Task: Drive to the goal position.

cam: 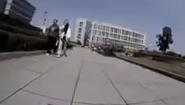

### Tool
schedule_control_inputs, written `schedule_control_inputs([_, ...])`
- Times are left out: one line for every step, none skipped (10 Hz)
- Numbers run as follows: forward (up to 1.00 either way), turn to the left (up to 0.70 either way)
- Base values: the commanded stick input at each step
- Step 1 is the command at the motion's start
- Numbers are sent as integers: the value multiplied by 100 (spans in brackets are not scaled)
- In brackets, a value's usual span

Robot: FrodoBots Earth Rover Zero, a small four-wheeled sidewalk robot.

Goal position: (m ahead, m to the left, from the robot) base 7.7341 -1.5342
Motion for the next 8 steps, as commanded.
schedule_control_inputs([70, 1])
schedule_control_inputs([70, 1])
schedule_control_inputs([70, 1])
schedule_control_inputs([70, 1])
schedule_control_inputs([70, 1])
schedule_control_inputs([70, 1])
schedule_control_inputs([70, 1])
schedule_control_inputs([70, 1])
